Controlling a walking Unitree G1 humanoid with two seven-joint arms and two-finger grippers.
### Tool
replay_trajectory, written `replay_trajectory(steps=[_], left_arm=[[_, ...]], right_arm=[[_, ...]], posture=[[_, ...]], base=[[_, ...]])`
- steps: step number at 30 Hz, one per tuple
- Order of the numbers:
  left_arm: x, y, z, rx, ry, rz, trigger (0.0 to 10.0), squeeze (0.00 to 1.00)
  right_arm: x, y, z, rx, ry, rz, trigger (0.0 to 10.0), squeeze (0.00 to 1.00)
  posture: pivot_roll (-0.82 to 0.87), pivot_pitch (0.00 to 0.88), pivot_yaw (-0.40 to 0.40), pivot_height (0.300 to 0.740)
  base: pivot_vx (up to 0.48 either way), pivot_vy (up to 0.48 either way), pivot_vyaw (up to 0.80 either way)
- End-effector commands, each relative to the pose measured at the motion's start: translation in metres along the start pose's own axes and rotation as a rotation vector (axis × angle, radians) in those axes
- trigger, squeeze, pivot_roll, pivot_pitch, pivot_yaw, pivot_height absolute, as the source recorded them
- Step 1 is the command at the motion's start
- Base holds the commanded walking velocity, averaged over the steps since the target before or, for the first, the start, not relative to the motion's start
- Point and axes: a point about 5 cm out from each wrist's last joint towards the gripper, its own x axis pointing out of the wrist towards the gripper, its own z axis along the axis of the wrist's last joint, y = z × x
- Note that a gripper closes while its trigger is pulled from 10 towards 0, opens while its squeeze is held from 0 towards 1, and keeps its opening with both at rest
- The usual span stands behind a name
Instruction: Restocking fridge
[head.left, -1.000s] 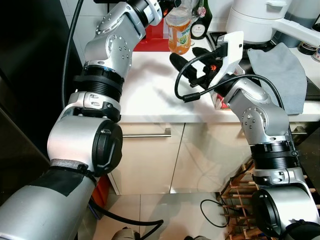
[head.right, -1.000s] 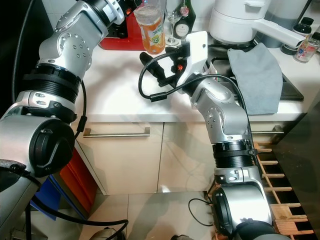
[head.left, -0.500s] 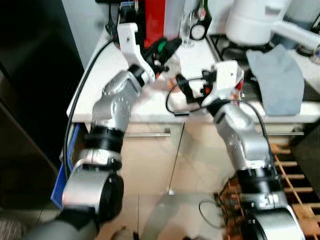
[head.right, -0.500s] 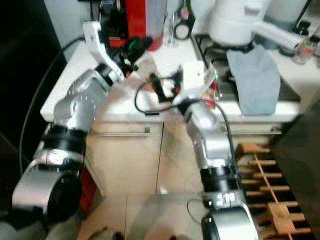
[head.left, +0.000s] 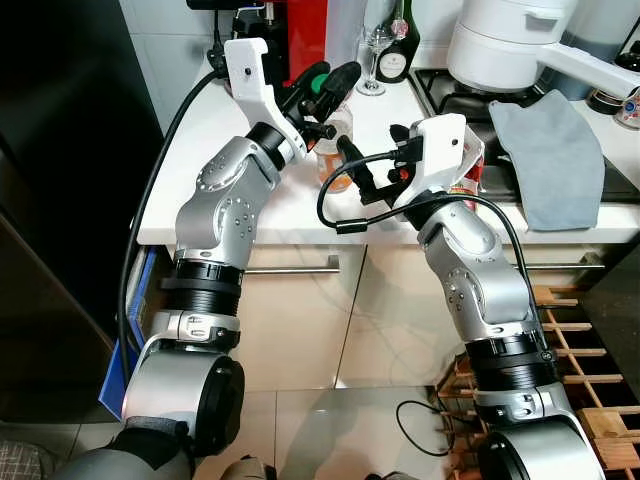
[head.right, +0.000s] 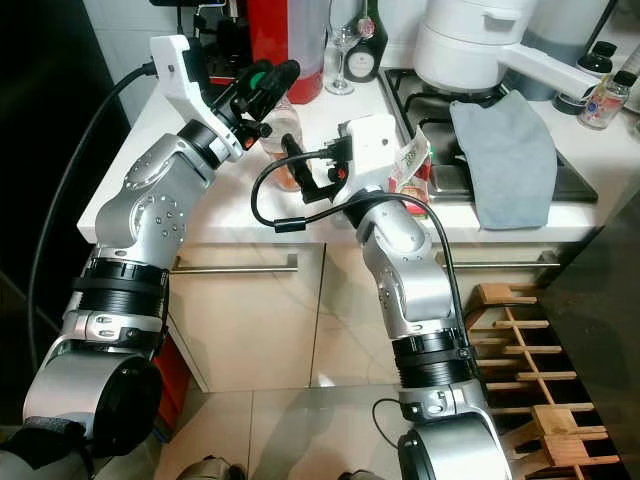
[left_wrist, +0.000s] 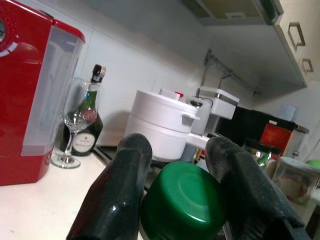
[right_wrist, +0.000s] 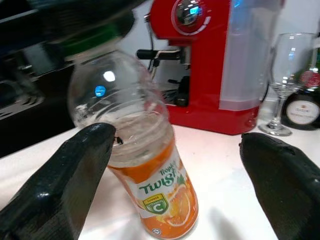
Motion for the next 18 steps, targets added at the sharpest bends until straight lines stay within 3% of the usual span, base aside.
replay_trajectory(steps=[1,3,8,14,18], left_arm=[[0.010,-0.017,0.007,0.036,-0.010,-0.066,0.0,0.00],[0.014,-0.017,0.004,0.093,0.011,-0.058,0.0,0.00],[0.016,-0.006,0.002,0.110,0.027,-0.010,0.0,0.00],[0.017,-0.009,0.005,0.097,0.020,-0.033,0.0,0.00],[0.016,-0.011,-0.001,0.088,0.077,-0.055,0.0,0.00]], right_arm=[[0.005,0.012,0.008,-0.025,-0.025,0.072,10.0,0.00],[0.006,0.019,0.006,0.007,-0.004,0.140,10.0,0.00],[0.005,0.023,0.008,0.039,0.006,0.191,10.0,0.00],[0.005,0.018,0.009,0.031,0.000,0.162,10.0,0.00],[0.009,0.009,0.014,-0.014,-0.029,0.080,10.0,0.00]], posture=[[-0.06,0.000,-0.018,0.740],[-0.06,0.000,-0.018,0.740],[-0.07,0.000,-0.008,0.740],[-0.07,0.000,-0.003,0.740],[-0.07,0.000,-0.003,0.740]], base=[[0.000,0.000,0.00],[0.000,0.000,0.00],[0.000,0.000,0.00],[0.000,0.000,0.00],[0.000,0.000,0.00]])
